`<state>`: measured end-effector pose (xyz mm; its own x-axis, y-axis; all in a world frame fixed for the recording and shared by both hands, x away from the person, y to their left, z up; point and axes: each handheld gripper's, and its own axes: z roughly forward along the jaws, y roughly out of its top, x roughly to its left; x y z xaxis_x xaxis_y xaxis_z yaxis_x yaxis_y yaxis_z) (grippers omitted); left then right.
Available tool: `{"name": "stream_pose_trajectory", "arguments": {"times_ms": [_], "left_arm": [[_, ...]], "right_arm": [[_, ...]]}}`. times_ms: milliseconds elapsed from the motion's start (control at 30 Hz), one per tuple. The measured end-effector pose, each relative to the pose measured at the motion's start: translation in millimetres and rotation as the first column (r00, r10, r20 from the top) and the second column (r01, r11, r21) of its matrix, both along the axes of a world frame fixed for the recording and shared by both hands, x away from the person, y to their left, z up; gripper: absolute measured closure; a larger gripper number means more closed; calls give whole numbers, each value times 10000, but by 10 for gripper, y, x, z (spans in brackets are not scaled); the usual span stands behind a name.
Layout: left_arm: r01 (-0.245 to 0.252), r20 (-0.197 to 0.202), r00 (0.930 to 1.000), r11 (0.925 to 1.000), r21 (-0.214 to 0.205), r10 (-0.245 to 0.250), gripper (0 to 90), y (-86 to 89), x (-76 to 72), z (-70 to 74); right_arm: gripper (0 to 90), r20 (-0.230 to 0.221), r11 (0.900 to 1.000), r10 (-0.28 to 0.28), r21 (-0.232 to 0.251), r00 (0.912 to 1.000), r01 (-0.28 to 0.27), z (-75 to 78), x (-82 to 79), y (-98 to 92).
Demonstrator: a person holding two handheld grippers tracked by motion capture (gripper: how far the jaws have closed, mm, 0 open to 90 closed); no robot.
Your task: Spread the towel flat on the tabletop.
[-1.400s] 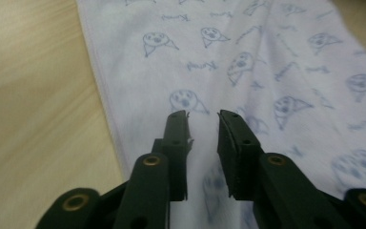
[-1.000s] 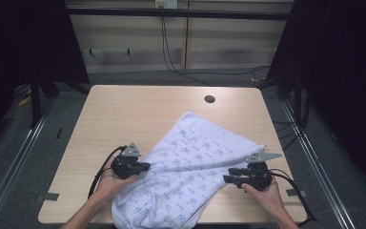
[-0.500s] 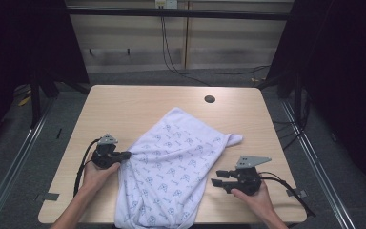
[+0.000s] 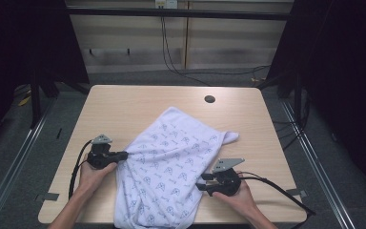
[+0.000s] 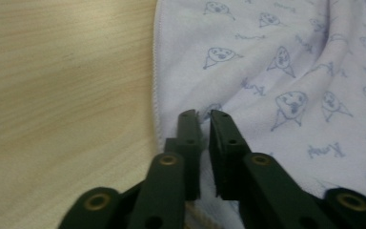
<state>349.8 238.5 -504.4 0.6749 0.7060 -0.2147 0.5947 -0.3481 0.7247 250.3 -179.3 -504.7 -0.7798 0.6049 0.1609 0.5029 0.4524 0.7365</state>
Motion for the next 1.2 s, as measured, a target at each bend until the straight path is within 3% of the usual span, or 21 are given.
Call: {"name": "stream_pose_trajectory", "arguments": {"times_ms": [33, 67, 100, 200, 233, 300, 333, 400, 500, 667, 700, 800, 833, 900, 967, 1033, 1067, 1200], "left_arm": [[0, 0, 10000, 10000, 0, 0, 765, 0, 0, 0], [584, 283, 9979, 9979, -279, -576, 766, -47, -98, 44], [919, 226, 9956, 9944, -528, -908, 766, -70, -140, 69], [1677, 125, 9858, 9840, -595, -1673, 737, -136, -271, 96], [1870, 63, 9824, 9810, -512, -1869, 720, -156, -310, 84], [1959, 87, 9805, 9803, 239, -1961, 697, -194, -363, 46], [1973, 162, 9801, 9801, 241, -1977, 695, -190, -369, 37], [1772, 163, 9840, 9842, 30, -1772, 675, -173, -348, 46], [1343, 286, 9904, 9906, 268, -1351, 620, -163, -308, 39], [1120, 344, 9930, 9934, 264, -1129, 641, -234, -165, 21], [1156, 401, 9922, 9915, 594, -1181, 649, -260, -130, 18], [1096, 635, 9912, 9891, 984, -1162, 727, -320, -32, 21], [1077, 760, 9902, 9867, 1220, -1174, 809, -349, 1, 24], [1108, 818, 9890, 9840, 1397, -1230, 870, -403, 75, 27], [847, 1119, 9881, 9805, 1772, -1056, 890, -472, 151, 31], [533, 1322, 9882, 9824, 1788, -777, 892, -505, 248, 15], [323, 1249, 9908, 9865, 1607, -528, 892, -517, 303, 6], [-414, 1248, 9919, 9868, 1567, 218, 877, -583, 486, -5]], "right_arm": [[636, 176, 9999, -55, -111, 9998, 57, -2, -11, 5], [702, 280, 9995, -167, -272, 9995, 175, 2, -22, 7], [769, 324, 9989, -209, -423, 9993, 223, 9, -27, 3], [888, 206, 9978, -261, -600, 9994, 273, 26, -40, -27], [893, 192, 9972, -356, -651, 9992, 368, 31, -49, -42], [900, 82, 9954, -640, -703, 9979, 644, 40, -29, -111], [900, -55, 9947, -831, -612, 9965, 826, 36, -2, -170], [900, -142, 9912, -1207, -573, 9926, 1197, 35, 63, -297], [900, -144, 9816, -1809, -643, 9834, 1797, 35, 140, -444], [900, -131, 9695, -2383, -625, 9711, 2370, 24, 358, -585], [900, -27, 9663, -2487, -688, 9686, 2479, 22, 413, -594], [900, 107, 9607, -2699, -637, 9628, 2700, 7, 614, -611], [900, 63, 9564, -2846, -660, 9586, 2844, 7, 678, -617], [900, 284, 9441, -3166, -875, 9481, 3179, 7, 814, -644], [900, 358, 9258, -3660, -871, 9299, 3677, -2, 957, -714], [900, 409, 9145, -3923, -902, 9189, 3944, -9, 1079, -789], [900, 435, 9071, -4090, -896, 9115, 4113, -12, 1127, -810], [900, 756, 8843, -4476, -1103, 8910, 4536, -17, 1298, -800]]}}
